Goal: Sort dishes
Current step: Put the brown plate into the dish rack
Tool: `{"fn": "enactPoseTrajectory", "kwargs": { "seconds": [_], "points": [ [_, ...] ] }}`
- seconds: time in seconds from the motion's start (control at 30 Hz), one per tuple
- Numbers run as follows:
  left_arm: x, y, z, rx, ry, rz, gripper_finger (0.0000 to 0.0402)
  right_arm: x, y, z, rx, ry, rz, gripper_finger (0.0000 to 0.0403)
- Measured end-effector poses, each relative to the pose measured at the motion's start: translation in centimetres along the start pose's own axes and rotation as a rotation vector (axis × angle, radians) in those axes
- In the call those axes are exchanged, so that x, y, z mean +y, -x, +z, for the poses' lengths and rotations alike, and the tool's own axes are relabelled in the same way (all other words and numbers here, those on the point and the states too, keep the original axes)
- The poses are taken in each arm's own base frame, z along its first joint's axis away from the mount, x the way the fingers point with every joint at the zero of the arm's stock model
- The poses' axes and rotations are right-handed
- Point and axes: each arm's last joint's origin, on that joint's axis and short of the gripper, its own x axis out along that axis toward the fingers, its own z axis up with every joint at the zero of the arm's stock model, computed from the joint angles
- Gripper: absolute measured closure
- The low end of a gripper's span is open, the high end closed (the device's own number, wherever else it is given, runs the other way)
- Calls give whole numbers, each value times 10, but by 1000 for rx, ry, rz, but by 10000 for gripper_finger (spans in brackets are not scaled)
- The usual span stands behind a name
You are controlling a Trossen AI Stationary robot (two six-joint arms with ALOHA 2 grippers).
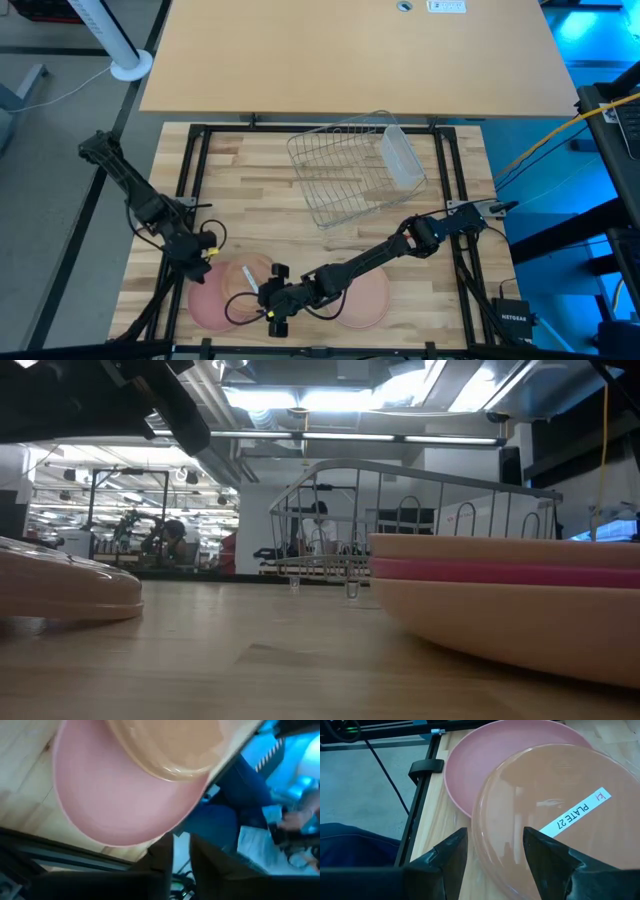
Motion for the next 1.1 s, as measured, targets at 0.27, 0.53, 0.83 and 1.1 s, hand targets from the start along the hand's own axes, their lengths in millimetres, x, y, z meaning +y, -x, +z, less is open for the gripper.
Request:
{"fn": "enactPoseTrajectory", "kwargs": {
  "seconds": [0.27,0.53,0.83,1.1],
  "points": [
    [-1,-18,4,-35,236,96,247,0,0,0,0,0,1,206],
    [-6,-36,9,-97,322,117,238,0,0,0,2,1,6,206],
    [-5,-50,9,-201,300,146,242,1,1,0,11,3,16,206],
    [11,-67,5,-241,369,58,243,1,1,0,12,3,16,206]
  ]
}}
